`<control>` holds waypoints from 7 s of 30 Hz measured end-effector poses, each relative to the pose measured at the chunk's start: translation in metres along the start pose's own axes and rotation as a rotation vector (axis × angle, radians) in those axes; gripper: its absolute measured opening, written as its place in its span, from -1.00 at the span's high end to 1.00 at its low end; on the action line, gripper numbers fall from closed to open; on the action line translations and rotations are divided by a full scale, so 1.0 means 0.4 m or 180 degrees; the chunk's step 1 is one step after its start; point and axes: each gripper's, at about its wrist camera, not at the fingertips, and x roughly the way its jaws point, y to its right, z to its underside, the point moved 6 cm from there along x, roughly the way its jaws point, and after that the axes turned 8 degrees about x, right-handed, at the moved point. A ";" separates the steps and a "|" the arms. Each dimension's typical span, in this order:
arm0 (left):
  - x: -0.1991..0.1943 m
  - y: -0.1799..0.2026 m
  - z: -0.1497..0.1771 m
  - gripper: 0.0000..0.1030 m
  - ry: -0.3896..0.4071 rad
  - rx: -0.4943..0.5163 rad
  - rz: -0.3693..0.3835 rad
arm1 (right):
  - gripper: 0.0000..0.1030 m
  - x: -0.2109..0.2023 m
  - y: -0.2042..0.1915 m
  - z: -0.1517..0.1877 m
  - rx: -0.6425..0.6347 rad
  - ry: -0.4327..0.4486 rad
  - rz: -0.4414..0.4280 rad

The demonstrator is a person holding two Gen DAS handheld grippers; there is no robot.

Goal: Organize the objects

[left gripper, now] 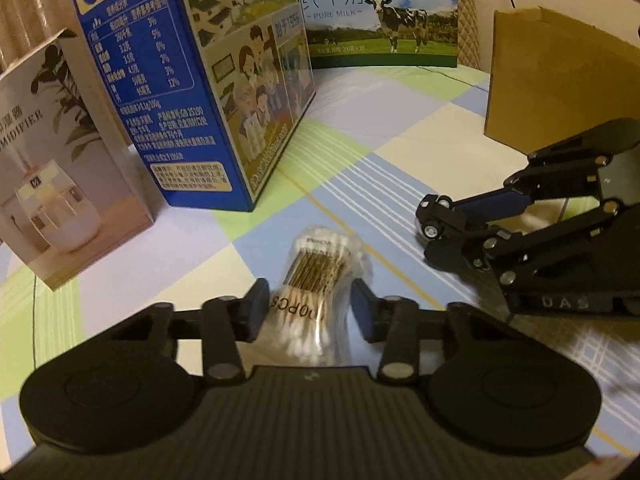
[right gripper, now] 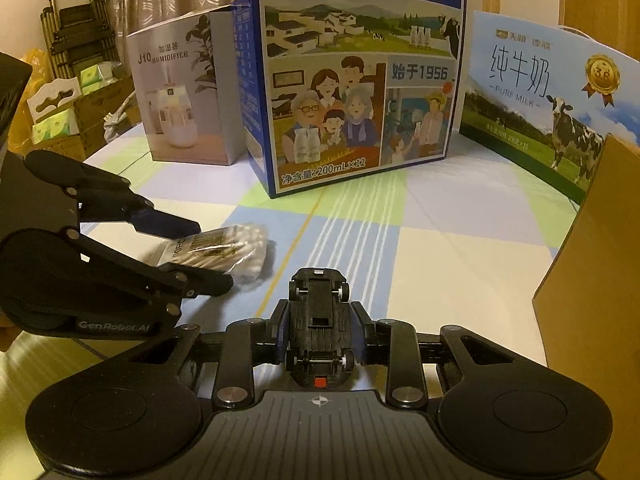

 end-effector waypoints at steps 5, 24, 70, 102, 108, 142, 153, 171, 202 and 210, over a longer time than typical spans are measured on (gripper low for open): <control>-0.036 0.026 0.022 0.58 -0.0133 -0.0151 -0.0051 | 0.47 -0.017 -0.001 0.004 0.0066 -0.0039 -0.0049; -0.393 0.253 0.107 0.65 -0.0220 -0.1381 -0.0069 | 0.47 -0.405 -0.046 0.103 0.0286 -0.0138 -0.0107; -0.988 0.613 0.039 0.65 0.0425 -0.1995 -0.0373 | 0.47 -1.088 -0.069 0.255 0.0287 0.0365 0.0061; -0.939 0.693 -0.051 0.65 0.0445 -0.1803 -0.0153 | 0.47 -1.133 0.052 0.272 0.0483 0.0383 0.0265; -0.927 0.719 -0.075 0.65 0.0449 -0.1764 -0.0089 | 0.47 -1.138 0.082 0.275 0.0513 0.0378 0.0318; -0.610 0.794 -0.362 0.65 0.0369 -0.1583 0.0369 | 0.47 -1.036 0.401 0.124 0.0498 0.0387 0.0740; -0.507 0.761 -0.423 0.62 0.0370 -0.1559 0.0372 | 0.47 -0.968 0.456 0.065 0.0623 0.0389 0.0702; -0.481 0.730 -0.333 0.00 0.0163 -0.1642 0.0228 | 0.47 -0.927 0.446 0.071 0.0684 0.0316 0.0616; -0.496 0.694 -0.245 -0.62 0.0064 -0.1771 0.0046 | -0.26 -0.906 0.453 -0.009 0.0978 0.0576 0.0358; -0.553 0.716 -0.219 -0.93 0.0137 -0.1794 -0.0037 | -0.26 -0.951 0.454 0.045 0.1104 0.0475 0.0460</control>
